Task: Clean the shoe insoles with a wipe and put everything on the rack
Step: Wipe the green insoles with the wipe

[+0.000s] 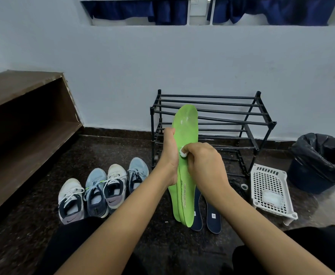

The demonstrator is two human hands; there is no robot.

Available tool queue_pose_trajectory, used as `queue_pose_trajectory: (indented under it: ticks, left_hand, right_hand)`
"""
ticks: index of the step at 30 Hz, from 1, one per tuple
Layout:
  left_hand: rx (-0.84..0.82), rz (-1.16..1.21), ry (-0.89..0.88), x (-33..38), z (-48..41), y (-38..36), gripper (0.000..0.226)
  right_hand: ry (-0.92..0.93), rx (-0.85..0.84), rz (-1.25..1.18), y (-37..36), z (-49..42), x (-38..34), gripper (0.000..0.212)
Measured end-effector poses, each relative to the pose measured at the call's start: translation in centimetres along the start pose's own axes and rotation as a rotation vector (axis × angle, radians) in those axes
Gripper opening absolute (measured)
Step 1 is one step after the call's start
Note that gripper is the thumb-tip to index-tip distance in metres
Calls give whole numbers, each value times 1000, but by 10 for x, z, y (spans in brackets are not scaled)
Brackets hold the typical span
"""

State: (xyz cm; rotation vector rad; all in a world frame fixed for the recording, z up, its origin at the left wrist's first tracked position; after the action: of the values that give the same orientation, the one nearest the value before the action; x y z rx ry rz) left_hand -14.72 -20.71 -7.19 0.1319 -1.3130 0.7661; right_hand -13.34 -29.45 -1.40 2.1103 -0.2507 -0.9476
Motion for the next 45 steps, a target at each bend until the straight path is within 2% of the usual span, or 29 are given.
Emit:
queue_pose_trajectory:
  ticks: [4, 7, 10, 20, 29, 38, 45]
  left_hand:
    - [-24, -9, 10, 1, 3, -2, 57]
    - [36, 23, -10, 7, 1, 9, 50]
    - [57, 38, -20, 9, -1, 15, 54]
    - [-22, -20, 32, -2, 10, 3, 60]
    - [42, -9, 46, 2, 10, 12, 57]
    - [-46, 12, 29, -2, 12, -4, 61]
    - [16, 31, 34, 6, 10, 6, 55]
  right_hand:
    - [-35, 7, -12, 1, 0, 4, 33]
    - [-30, -46, -10, -12, 8, -1, 33]
    - [-42, -91, -30, -21, 13, -1, 33]
    - [-86, -3, 14, -4, -8, 12, 30]
    - [-32, -159, 84, -14, 11, -6, 31]
    - [-55, -5, 98, 4, -8, 7, 30]
    - [38, -124, 179, -4, 10, -15, 24]
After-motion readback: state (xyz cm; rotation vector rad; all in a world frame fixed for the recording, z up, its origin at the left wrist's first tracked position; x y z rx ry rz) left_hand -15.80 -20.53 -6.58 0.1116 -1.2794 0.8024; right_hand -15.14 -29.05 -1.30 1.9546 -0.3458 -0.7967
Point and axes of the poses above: each hand's wrist, its own z-axis away from the middle knuckle, its own y-axis out of the back of the hand, x = y × z, the point moved 9 cm from there along -z, towards the middle knuckle, and after that the axes turned 3 degrees about -z, right-handed, at the moved point
